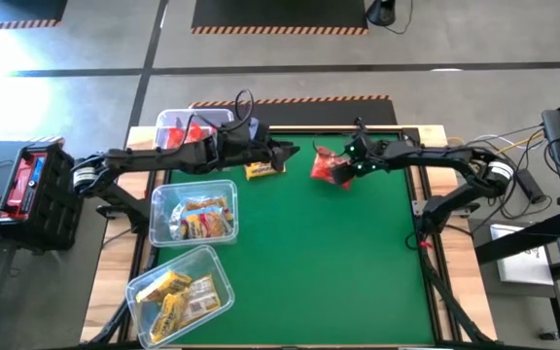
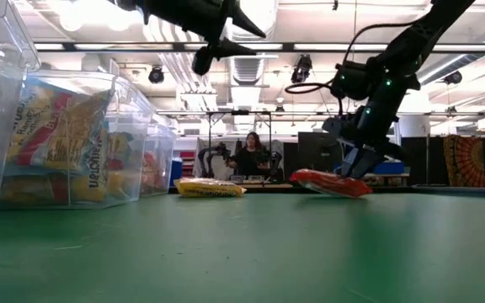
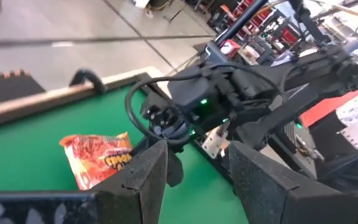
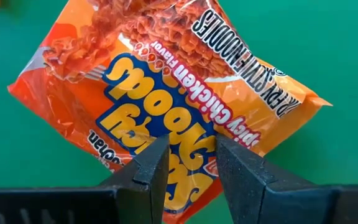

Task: Sort Maruchan noodles
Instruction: Put the orange noodle pack into the top transparent bin

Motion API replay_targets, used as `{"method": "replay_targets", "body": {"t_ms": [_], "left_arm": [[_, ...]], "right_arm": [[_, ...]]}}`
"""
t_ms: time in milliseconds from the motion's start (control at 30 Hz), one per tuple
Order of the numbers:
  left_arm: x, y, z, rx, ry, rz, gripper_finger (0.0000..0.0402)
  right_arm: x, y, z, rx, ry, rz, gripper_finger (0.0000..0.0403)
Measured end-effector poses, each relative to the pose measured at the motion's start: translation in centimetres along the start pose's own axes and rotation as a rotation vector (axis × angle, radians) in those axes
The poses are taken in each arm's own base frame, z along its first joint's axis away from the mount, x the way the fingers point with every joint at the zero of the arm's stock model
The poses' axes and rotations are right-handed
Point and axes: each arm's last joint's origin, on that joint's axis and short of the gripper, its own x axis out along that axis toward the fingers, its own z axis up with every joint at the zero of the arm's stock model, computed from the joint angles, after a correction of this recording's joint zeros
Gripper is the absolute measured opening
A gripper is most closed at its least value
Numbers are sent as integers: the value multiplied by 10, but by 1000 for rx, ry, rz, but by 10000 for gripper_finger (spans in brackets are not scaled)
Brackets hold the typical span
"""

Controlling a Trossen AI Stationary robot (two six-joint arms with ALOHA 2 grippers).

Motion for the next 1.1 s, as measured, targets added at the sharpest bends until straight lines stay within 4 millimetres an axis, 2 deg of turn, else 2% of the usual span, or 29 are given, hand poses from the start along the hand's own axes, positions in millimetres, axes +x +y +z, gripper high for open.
{"method": "replay_targets", "body": {"t_ms": [133, 333, 600, 800, 900, 1000, 1100], "left_arm": [[1, 5, -21, -54, 44, 3, 157], [6, 1, -46, -155, 75, -37, 157], [15, -11, -78, -144, 237, -108, 157], [12, -14, -85, -140, 282, -98, 157], [11, -14, -88, -128, 306, -88, 157], [10, -11, -91, -91, 335, -64, 157], [10, -9, -92, -67, 345, -47, 157]], "right_arm": [[2, 21, -13, -17, 25, 32, 118], [2, 45, -26, -4, 23, 97, 118], [0, 68, -36, 53, -6, 191, 118], [0, 88, -41, 61, -51, 297, 118], [-6, 96, -38, 50, -83, 343, 118], [-17, 99, -32, 16, -108, 348, 118], [-26, 94, -29, -16, -132, 262, 118]]}}
